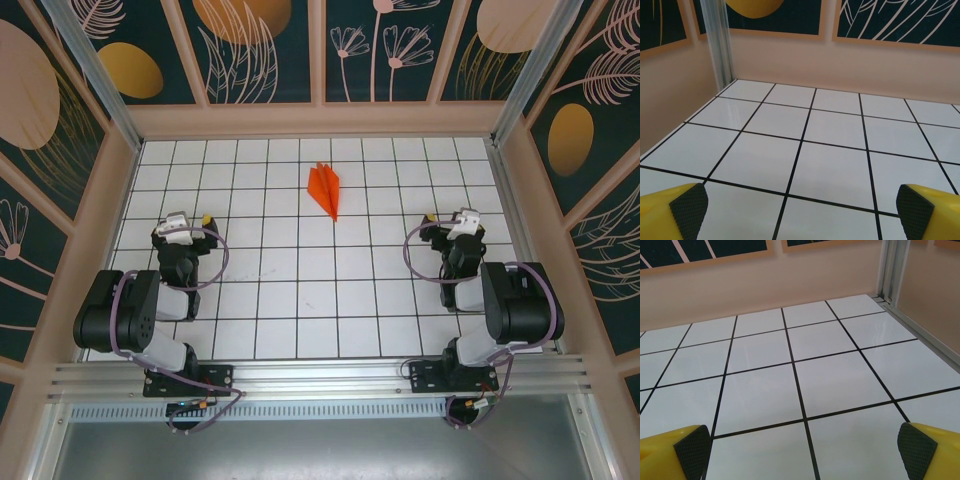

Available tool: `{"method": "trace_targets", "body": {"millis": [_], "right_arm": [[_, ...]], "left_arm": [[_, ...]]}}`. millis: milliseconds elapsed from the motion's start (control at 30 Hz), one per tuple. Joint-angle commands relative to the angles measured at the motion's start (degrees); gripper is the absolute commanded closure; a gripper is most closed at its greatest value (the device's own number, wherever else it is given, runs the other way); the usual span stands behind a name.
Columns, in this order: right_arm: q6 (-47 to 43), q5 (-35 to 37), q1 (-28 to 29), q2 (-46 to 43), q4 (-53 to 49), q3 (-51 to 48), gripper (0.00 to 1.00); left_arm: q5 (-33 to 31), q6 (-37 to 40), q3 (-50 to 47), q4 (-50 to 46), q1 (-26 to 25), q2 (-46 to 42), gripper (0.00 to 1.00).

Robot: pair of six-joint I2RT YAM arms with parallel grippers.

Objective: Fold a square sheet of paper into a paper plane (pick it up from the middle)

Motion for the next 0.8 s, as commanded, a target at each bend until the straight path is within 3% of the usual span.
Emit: {"method": "trace_targets", "body": {"millis": [0, 767], "right_arm": [[0.15, -1.60, -0.86, 0.34, 3.52, -0.16, 0.01], [0.12, -1.56, -0.95, 0.40, 3.46, -0.12, 0.01]], "left_arm": [[-0.64, -0.11, 1.29, 2.25, 0.38, 0.36, 0.01], [2.30, 1.06, 1.56, 1.70, 0.36, 0.30, 0.01]]}}
